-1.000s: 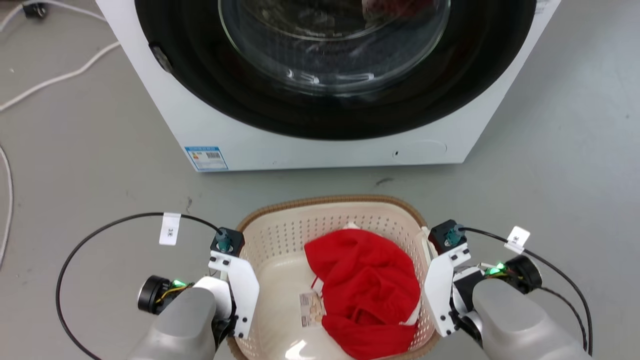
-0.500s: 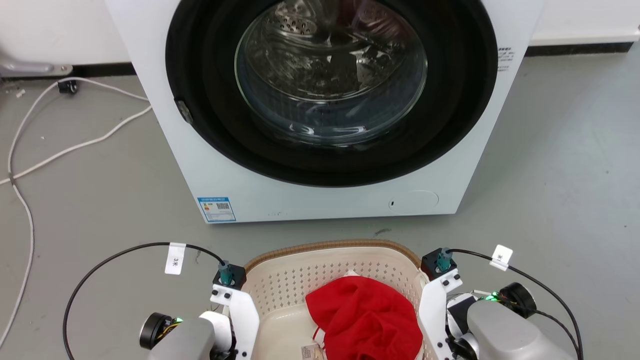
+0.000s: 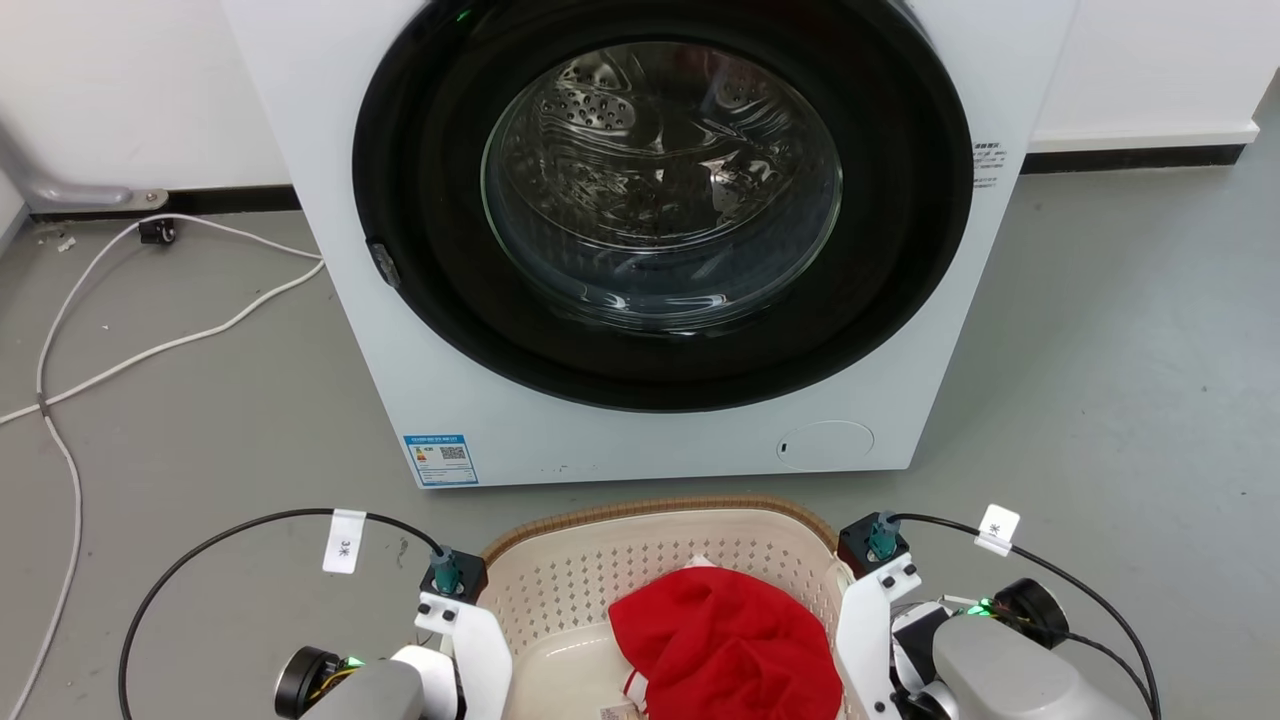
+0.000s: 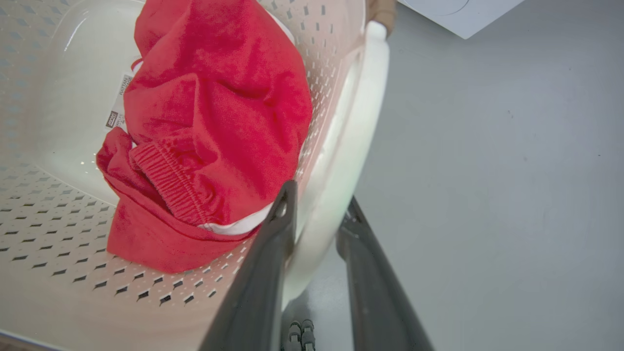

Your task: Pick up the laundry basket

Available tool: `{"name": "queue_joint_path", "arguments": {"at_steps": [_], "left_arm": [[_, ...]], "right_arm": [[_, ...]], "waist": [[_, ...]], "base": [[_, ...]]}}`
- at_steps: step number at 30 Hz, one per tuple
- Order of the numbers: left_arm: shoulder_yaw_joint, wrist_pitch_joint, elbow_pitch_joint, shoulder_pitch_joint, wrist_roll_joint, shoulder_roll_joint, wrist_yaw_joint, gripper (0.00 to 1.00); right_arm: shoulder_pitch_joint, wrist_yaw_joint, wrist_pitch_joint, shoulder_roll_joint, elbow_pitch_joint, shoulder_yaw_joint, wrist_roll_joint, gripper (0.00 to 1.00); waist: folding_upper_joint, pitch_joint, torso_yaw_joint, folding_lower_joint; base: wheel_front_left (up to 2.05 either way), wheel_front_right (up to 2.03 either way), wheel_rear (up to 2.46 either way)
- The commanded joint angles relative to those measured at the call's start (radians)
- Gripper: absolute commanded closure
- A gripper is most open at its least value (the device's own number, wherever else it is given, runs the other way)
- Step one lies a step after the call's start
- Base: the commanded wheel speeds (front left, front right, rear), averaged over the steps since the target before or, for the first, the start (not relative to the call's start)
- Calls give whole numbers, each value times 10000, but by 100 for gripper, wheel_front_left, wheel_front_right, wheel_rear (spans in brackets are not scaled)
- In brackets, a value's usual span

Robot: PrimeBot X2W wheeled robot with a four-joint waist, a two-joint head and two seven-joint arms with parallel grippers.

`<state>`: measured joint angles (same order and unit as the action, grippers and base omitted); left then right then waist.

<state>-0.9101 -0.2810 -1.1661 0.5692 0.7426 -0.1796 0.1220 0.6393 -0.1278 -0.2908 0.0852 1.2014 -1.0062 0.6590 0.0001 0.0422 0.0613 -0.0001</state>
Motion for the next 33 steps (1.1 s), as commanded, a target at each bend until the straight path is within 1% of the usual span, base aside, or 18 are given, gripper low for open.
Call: {"name": "queue_joint_path", "arguments": {"at_steps": [1,15,33], "left_arm": [[-139,115,118,7,12,242,134,100],[-748,388,-133,254,534,344,134,100],[-1357,632,-301,409,1102,434,135,100]], "right_arm": [[-3,-52,101,-148,-70,-139,45,100],[145,-52,229,-196,72,-859,707,100],[297,-53,424,-244,239,-1548,1366,100]], "waist": [[-1,22,5,1],[-1,121,39,1],[-1,142,26,1]], "base": [[0,0,0],[0,0,0],[0,0,0]]}}
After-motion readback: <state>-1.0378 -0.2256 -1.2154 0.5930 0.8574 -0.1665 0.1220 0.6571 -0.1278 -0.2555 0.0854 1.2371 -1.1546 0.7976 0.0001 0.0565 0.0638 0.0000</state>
